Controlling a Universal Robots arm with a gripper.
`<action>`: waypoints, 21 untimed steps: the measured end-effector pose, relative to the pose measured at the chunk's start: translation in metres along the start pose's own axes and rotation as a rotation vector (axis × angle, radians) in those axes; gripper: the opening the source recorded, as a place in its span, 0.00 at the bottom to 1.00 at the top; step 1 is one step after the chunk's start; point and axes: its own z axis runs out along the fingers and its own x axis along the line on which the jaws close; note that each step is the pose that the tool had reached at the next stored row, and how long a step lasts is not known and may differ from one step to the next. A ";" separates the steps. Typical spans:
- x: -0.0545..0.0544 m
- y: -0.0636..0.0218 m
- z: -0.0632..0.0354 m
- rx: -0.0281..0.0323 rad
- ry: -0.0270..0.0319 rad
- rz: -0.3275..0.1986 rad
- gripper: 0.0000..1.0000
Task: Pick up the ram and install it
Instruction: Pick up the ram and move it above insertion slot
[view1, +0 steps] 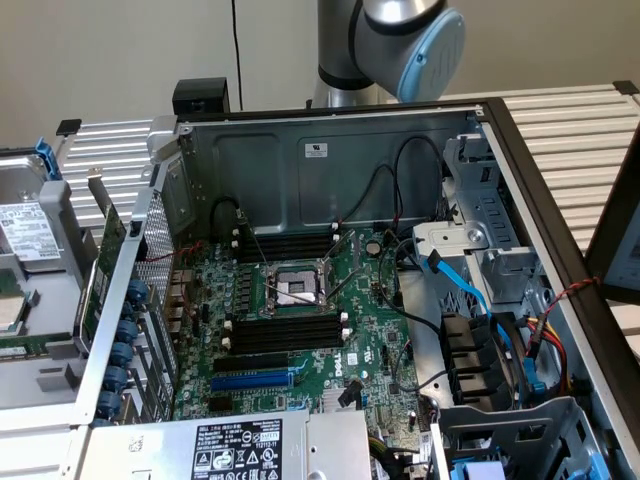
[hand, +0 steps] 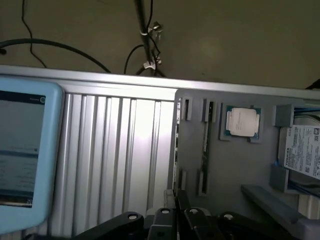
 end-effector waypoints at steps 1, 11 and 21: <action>0.001 -0.0022 -0.0043 0.0002 -0.0033 -0.001 0.13; 0.004 -0.0296 -0.0364 -0.0092 -0.0152 -0.013 0.13; 0.006 -0.0602 -0.0420 -0.0437 -0.0176 -0.020 0.13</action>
